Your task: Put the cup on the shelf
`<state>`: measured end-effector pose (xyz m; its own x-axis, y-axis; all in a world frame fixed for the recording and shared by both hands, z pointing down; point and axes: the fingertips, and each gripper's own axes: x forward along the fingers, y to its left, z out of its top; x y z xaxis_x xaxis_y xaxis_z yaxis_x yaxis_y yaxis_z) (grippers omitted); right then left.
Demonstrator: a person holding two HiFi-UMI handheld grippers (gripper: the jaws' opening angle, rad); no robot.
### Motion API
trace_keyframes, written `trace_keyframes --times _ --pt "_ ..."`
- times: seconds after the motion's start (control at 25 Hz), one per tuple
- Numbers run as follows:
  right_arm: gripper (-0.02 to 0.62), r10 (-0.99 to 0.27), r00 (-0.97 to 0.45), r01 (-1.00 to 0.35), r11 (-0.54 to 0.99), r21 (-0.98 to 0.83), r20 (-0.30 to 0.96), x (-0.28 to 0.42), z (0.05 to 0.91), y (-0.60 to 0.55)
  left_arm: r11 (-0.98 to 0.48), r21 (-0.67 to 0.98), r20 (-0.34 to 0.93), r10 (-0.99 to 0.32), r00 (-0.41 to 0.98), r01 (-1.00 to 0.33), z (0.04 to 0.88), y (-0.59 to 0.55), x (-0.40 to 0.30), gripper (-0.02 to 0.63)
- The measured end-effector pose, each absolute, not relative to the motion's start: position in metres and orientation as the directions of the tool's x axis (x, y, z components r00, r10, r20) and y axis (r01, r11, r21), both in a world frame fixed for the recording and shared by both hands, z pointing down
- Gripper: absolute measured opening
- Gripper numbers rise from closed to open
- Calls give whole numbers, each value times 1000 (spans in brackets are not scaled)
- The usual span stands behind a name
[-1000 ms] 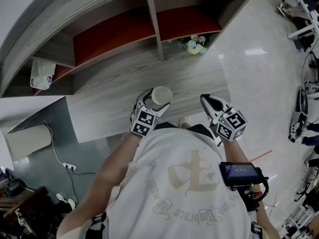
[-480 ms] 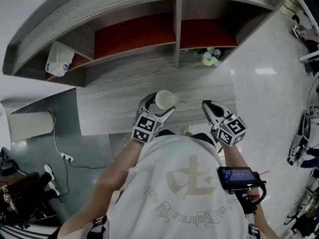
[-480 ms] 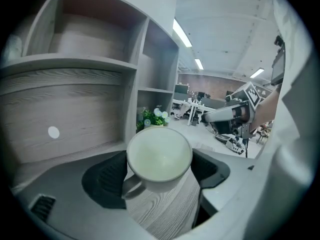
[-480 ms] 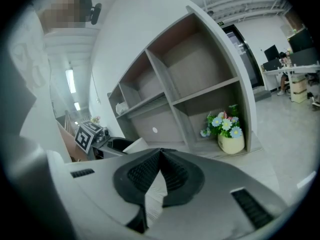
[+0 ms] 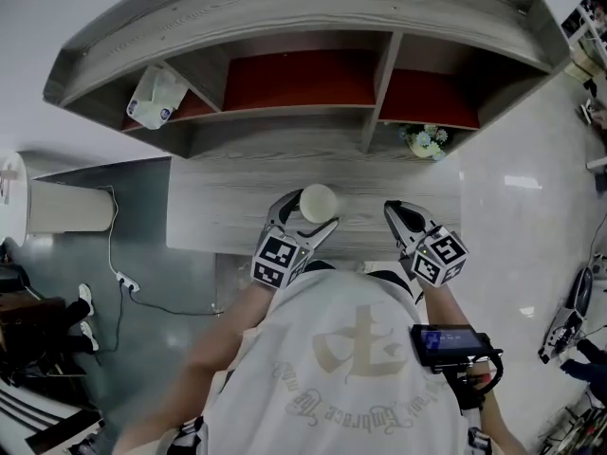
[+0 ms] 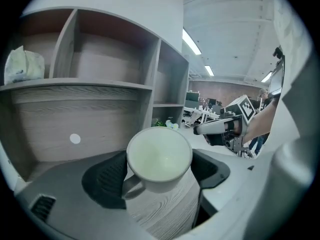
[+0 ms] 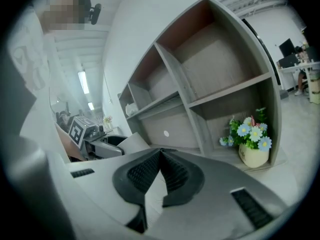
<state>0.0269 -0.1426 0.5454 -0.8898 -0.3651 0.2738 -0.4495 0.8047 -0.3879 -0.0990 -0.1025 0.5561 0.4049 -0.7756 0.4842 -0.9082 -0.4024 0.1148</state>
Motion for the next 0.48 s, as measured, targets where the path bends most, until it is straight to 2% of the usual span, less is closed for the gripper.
trace_keyframes --times 0.48 --pt "3 -252 -940 -320 883 -342 230 -15 520 -158 -249 104 439 -857 269 -963 514 -96 -133 408"
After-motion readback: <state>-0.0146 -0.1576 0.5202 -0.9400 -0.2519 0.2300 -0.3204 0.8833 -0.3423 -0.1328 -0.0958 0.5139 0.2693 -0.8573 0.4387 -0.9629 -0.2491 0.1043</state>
